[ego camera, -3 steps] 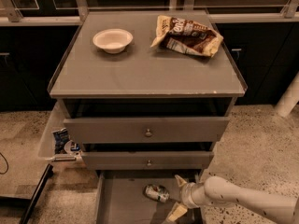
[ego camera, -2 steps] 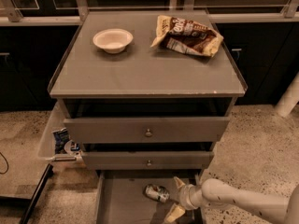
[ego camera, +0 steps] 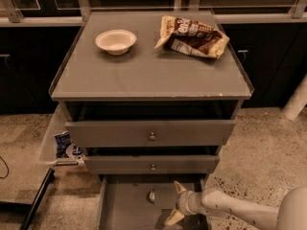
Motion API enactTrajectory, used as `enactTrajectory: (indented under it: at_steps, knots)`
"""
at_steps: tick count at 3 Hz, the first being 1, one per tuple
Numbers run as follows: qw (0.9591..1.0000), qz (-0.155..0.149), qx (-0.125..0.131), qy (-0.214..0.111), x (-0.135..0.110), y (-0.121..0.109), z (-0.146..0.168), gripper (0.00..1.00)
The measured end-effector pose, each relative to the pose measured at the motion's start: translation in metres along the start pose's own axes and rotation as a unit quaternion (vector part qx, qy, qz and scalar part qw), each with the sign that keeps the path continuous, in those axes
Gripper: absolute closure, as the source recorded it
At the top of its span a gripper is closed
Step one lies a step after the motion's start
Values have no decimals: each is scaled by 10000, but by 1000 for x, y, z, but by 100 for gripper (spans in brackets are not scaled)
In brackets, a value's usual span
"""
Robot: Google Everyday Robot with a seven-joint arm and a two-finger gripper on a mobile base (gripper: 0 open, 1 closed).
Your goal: Pick 7up can from bottom drawer and place on counter
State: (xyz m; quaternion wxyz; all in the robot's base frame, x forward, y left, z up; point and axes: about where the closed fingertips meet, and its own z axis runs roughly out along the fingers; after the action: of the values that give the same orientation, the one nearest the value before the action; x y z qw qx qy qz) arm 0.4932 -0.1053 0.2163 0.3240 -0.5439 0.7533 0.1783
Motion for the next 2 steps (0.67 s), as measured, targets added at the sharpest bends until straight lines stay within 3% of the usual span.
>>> enactTrajectory:
  at_steps: [2]
  knots:
    - [9989,-455,12,-142,20,-16,42,0]
